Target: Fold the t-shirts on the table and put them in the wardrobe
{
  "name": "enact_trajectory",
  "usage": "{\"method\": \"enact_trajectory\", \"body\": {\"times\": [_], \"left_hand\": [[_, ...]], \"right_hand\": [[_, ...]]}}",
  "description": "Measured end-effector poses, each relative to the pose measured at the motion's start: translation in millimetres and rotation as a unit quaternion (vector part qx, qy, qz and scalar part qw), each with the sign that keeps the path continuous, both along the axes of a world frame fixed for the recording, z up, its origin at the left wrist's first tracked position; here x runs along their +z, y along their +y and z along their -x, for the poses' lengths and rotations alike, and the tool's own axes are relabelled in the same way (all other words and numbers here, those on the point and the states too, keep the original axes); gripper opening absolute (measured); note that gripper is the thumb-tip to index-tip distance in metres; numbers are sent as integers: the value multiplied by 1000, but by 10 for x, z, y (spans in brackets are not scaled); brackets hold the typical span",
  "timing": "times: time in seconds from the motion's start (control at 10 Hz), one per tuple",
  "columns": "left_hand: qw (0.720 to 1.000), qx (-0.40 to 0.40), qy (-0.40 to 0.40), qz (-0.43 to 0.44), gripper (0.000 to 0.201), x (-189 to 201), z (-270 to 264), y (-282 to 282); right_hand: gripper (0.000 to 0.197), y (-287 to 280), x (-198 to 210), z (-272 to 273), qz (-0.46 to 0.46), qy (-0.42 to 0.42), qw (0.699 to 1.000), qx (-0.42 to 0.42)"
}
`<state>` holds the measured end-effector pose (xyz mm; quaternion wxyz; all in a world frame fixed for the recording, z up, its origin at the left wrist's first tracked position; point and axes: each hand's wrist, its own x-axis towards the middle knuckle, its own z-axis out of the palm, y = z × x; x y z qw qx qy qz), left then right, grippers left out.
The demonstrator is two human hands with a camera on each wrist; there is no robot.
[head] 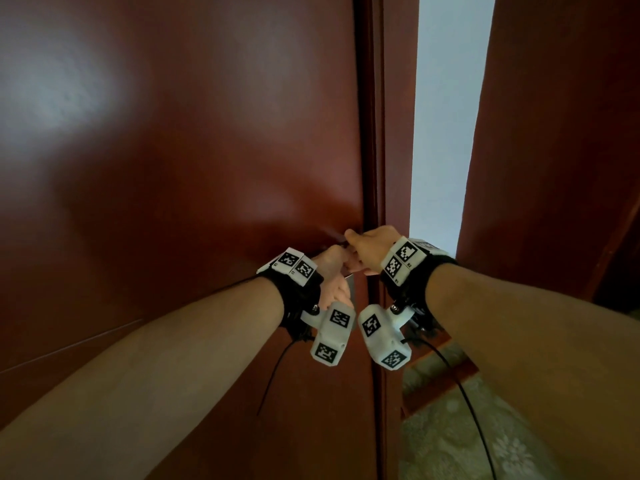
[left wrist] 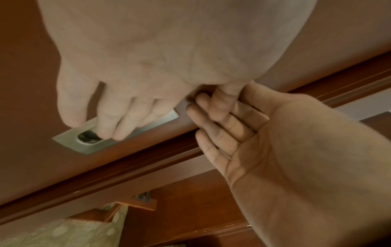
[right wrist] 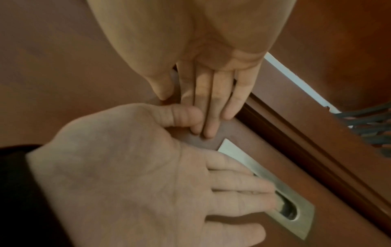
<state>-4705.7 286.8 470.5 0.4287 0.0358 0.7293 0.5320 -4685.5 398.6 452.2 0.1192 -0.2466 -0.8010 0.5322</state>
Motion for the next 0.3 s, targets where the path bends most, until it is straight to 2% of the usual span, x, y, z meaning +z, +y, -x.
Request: {"method": "enact_trajectory", "body": {"times": [0.1, 0.2, 0.3], "left_hand": [[997, -68, -3, 27, 62, 216, -2, -155], [995, -80, 58, 12, 52, 494, -73, -332], [988, -87, 124, -6, 41, 816, -172, -520]], "right_hand": [[50, -29, 110, 55, 4, 4, 1000, 11], [48, -169, 408, -3, 1, 28, 999, 35], [34, -304, 778, -135, 13, 75, 997, 30]]}}
